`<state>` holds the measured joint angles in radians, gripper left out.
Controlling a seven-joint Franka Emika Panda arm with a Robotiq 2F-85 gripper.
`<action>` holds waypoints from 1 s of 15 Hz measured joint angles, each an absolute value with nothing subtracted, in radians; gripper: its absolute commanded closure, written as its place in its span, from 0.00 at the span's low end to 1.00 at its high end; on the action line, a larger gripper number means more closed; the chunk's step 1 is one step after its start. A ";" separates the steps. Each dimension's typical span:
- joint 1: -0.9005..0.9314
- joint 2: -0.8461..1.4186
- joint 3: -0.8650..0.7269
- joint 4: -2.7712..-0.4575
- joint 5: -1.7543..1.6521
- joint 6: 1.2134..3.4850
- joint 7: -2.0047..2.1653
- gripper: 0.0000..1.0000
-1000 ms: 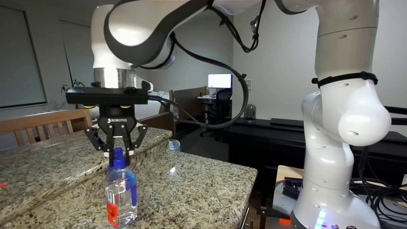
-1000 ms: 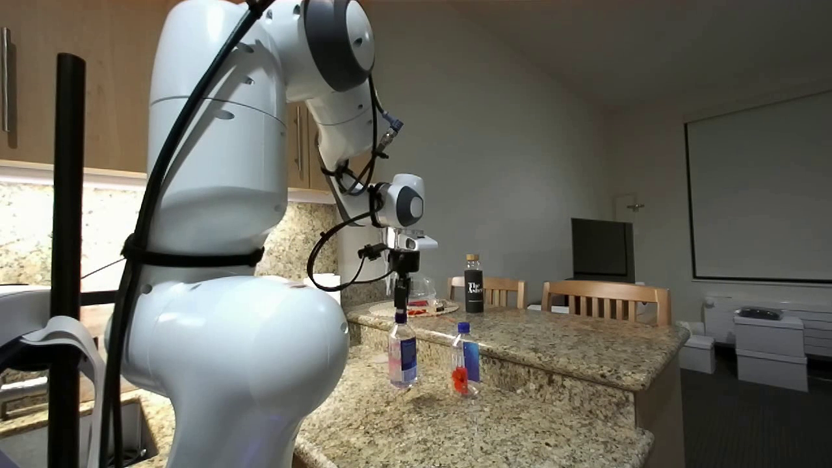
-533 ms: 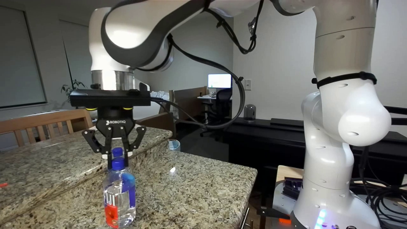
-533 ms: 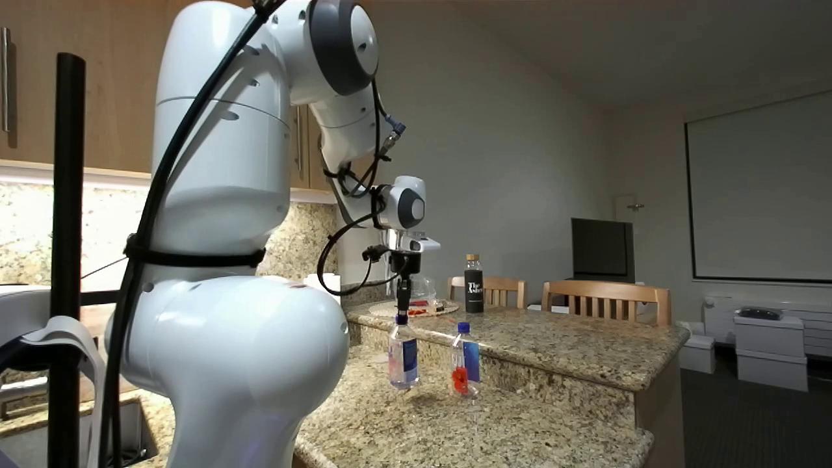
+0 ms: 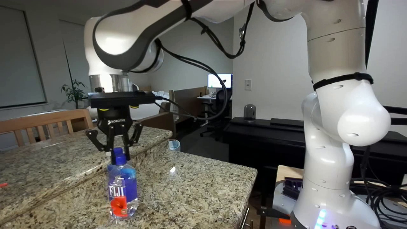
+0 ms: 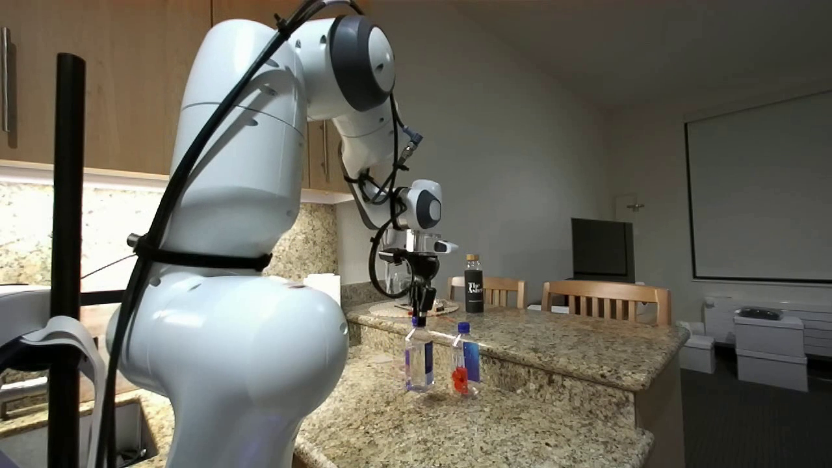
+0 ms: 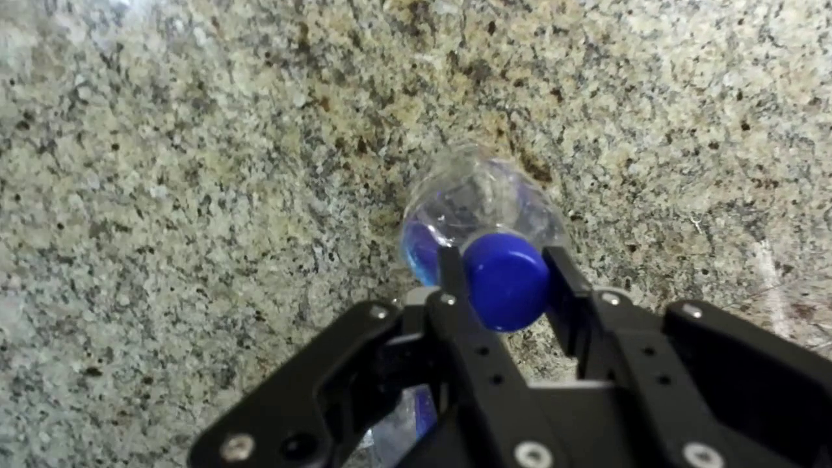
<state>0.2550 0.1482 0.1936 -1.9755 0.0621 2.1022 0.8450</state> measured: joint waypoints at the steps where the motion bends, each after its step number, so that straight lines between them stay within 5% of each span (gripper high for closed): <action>1: 0.250 0.164 0.187 -1.950 0.059 2.089 0.783 0.92; 15: 0.227 0.377 0.182 -1.628 0.094 1.915 0.030 0.92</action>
